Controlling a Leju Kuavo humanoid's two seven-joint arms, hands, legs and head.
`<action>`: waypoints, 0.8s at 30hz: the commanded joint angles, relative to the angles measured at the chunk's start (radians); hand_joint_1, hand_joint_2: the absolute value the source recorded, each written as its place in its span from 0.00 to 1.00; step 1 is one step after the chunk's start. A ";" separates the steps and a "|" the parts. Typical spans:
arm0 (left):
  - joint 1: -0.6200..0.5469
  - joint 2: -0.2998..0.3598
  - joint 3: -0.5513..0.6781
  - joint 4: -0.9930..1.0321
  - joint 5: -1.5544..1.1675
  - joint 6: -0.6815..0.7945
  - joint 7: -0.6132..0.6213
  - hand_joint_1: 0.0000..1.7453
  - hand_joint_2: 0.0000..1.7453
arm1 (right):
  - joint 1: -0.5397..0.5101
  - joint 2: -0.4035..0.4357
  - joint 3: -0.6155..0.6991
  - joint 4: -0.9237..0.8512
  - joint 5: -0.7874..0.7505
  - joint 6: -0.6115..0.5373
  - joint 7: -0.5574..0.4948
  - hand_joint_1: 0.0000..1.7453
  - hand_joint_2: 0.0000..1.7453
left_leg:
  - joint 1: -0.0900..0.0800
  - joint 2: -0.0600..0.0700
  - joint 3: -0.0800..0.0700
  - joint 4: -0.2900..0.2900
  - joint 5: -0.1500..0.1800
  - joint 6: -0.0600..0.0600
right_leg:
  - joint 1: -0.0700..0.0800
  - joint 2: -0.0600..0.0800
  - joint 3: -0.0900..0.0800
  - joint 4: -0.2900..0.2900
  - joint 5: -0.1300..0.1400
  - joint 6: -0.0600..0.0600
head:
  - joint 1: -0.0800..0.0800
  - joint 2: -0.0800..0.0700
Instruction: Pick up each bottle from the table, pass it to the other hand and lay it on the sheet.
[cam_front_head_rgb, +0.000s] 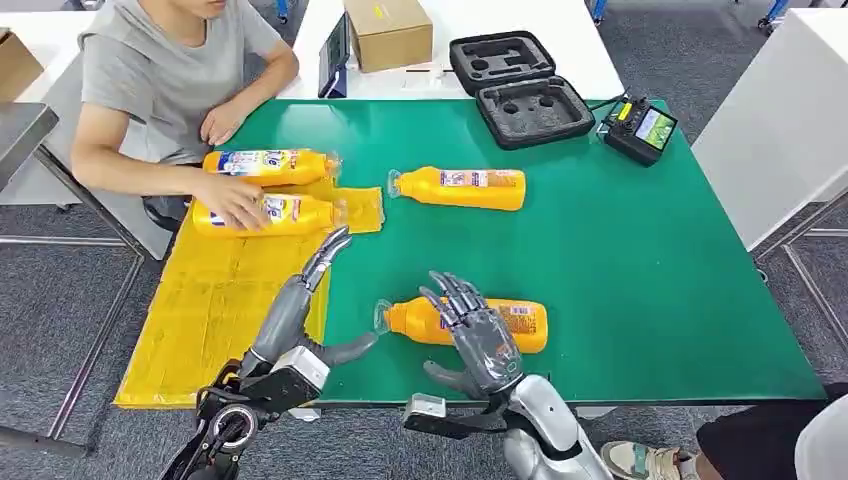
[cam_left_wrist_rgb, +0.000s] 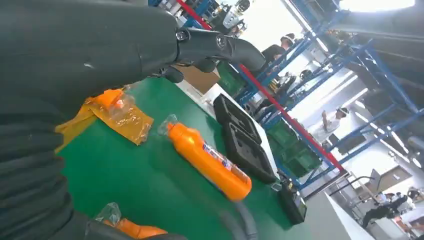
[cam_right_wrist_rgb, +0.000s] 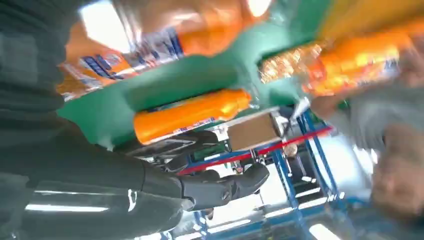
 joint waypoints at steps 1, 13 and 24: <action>0.073 -0.037 0.050 -0.002 -0.006 -0.003 -0.026 0.00 1.00 | -0.055 -0.044 -0.043 0.131 0.052 0.077 0.084 0.00 1.00 | 0.001 0.000 0.005 -0.001 -0.002 -0.001 | 0.000 0.001 0.005 -0.002 -0.001 -0.001 | 0.000 0.000; 0.108 -0.026 0.047 -0.022 -0.010 0.013 -0.022 0.00 1.00 | -0.111 -0.049 -0.056 0.247 0.118 0.108 0.137 0.00 1.00 | 0.001 0.000 0.004 -0.001 -0.002 -0.001 | 0.000 0.002 0.004 -0.001 -0.001 -0.001 | 0.000 0.000; 0.113 -0.032 0.039 -0.011 -0.009 0.022 -0.022 0.00 1.00 | -0.129 -0.059 -0.055 0.256 0.238 0.084 0.245 0.00 1.00 | 0.001 0.001 0.007 0.000 -0.003 -0.002 | 0.001 0.003 0.006 -0.001 -0.002 -0.002 | 0.000 0.000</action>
